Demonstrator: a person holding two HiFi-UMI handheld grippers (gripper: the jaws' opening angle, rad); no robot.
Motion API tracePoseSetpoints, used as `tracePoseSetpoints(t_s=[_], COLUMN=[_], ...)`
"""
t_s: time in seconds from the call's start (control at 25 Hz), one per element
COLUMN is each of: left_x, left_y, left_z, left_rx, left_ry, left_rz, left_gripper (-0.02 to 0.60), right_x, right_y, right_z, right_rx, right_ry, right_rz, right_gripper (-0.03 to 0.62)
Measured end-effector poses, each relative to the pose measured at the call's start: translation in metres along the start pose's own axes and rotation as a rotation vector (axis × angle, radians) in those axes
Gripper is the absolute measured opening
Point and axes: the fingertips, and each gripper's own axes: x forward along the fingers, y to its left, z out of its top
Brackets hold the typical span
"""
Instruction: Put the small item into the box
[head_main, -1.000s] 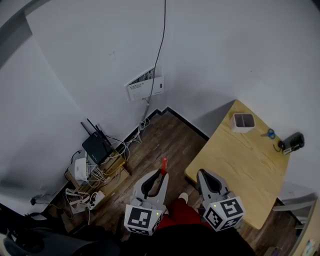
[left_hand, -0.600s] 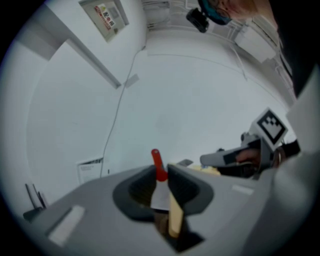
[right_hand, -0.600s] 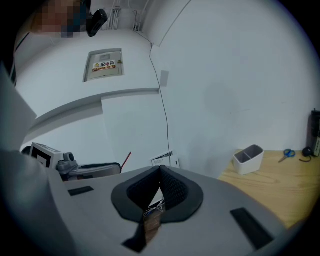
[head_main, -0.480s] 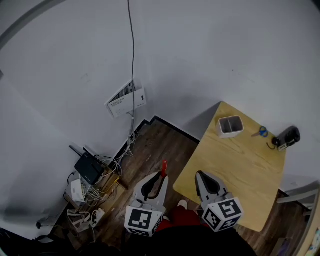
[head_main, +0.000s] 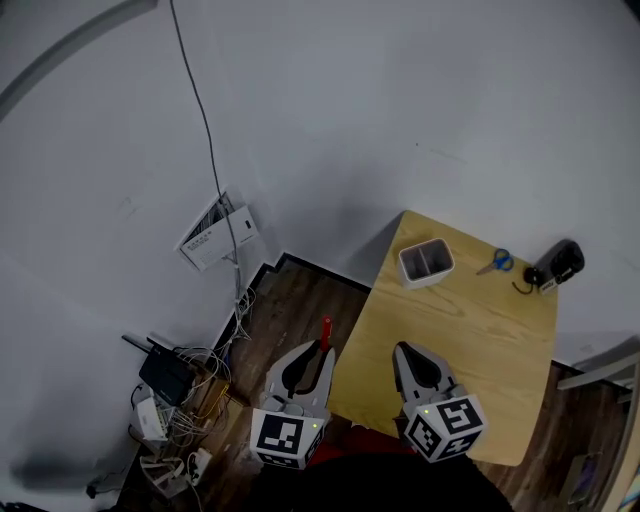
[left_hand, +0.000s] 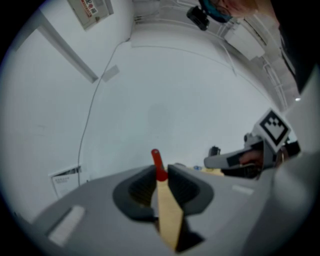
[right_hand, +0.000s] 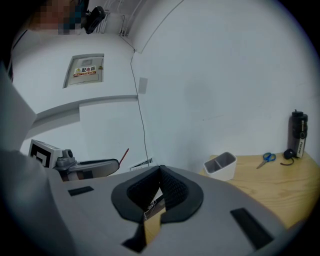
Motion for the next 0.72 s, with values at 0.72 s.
tracePoseSetpoints(t_s=[0.72], left_x=[0.139], left_y=[-0.052], left_z=[0.024], left_rx=[0.132], left_ry=[0.032], left_rz=[-0.229], left_gripper=[0.072], right_x=[-0.011], right_y=[-0.117], right_z=[0.016], right_rx=[0.083], right_ry=[-0.055], right_rz=[-0.283], right_gripper=[0.008])
